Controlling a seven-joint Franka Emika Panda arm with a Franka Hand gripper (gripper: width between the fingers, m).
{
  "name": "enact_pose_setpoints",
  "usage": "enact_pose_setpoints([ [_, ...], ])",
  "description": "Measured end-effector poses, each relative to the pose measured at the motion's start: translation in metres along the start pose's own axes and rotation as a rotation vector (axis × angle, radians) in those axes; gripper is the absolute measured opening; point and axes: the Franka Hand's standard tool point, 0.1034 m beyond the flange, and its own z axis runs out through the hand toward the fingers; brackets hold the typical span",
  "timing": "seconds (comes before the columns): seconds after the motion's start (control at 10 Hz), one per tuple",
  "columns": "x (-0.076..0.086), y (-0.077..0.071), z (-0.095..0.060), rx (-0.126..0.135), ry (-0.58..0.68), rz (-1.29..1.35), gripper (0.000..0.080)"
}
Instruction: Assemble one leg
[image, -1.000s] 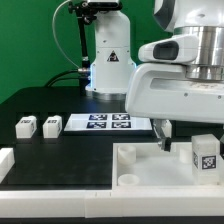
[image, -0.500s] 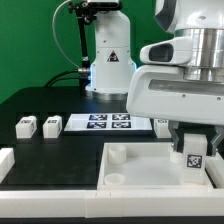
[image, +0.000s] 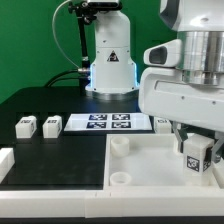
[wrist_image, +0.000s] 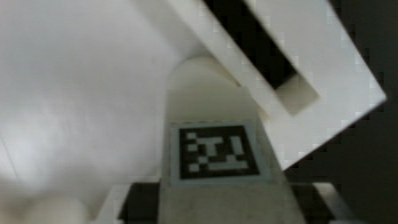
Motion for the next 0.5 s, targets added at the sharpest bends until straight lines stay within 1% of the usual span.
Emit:
enact_pose_setpoints([
  [0.1,0.0039,0.0022,-0.0023,-0.005,-0.049,0.15,0.0294],
  [0.2,0.0091,0.0062,-0.0013,-0.012,-0.079,0.309,0.0295],
  [0.3,0.0089,0.0073,0.0002,-0.021,-0.079,0.489,0.0297],
  [0.5,0.0042,0.0067,0.0035,-0.038,-0.075,0.698,0.0297],
])
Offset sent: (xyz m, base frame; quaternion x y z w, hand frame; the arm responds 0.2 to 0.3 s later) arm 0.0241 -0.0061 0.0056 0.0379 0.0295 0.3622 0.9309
